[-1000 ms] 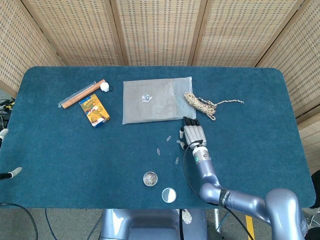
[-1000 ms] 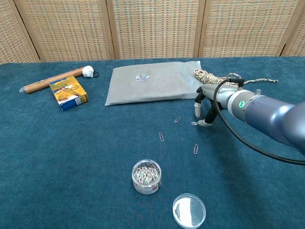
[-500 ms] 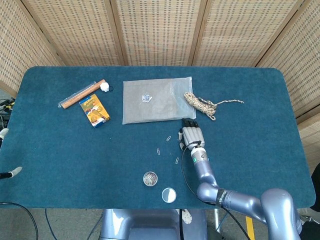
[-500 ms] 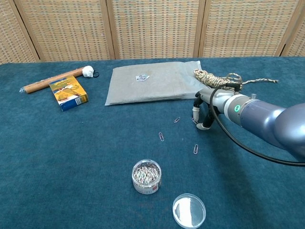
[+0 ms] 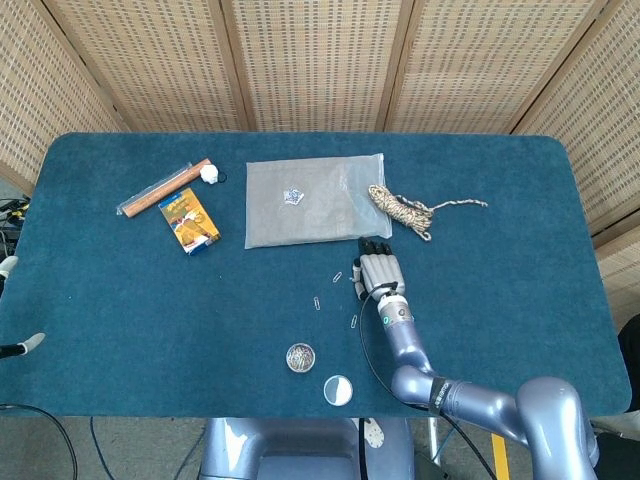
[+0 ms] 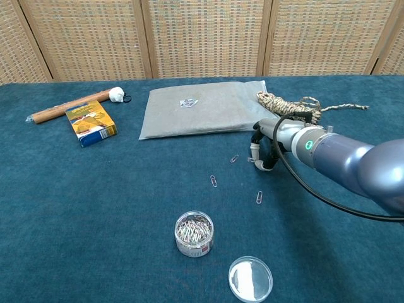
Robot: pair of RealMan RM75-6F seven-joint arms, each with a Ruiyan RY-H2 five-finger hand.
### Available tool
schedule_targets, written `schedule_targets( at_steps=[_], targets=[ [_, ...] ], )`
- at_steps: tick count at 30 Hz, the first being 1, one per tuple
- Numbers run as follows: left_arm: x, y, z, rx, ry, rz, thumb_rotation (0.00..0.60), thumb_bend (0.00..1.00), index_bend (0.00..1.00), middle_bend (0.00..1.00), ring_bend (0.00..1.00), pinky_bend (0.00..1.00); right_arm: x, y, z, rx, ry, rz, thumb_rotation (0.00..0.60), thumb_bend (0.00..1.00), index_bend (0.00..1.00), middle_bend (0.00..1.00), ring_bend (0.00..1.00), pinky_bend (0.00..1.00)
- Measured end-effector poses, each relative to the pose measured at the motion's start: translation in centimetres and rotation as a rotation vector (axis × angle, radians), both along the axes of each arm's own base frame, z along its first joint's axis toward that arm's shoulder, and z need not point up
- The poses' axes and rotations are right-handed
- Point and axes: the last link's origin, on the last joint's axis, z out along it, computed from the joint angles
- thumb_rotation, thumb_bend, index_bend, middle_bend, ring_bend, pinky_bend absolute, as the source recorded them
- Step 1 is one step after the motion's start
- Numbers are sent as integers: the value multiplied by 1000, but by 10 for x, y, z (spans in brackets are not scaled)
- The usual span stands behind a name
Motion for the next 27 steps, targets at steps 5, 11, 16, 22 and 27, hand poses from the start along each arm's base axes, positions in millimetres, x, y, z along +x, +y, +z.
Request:
schedule_targets(
  at_steps=[5, 11, 16, 22, 27],
  targets=[
    [0, 0, 0, 0, 0, -1, 600, 0, 0, 0, 0, 0, 6, 2, 1, -3, -42, 22, 600, 434, 689, 0, 0, 0],
    [1, -1, 0, 0, -3, -5, 600, 0, 0, 0, 0, 0, 14, 5, 9, -14, -71, 51, 600, 434, 694, 0, 0, 0],
    [2, -2, 1, 1, -8, -13, 600, 0, 0, 0, 0, 0, 23, 13, 21, -12, -100, 105, 600, 434, 695, 0, 0, 0],
    [3, -3, 2, -4, -13, -19, 600, 0, 0, 0, 0, 0, 35, 42, 42, 31, -114, 254, 600, 434, 696, 0, 0, 0],
    [4, -4, 1, -4, -13, -25, 600, 0, 0, 0, 0, 0, 42, 74, 53, 95, -102, 416, 600, 434, 696, 4, 0, 0]
  ],
)
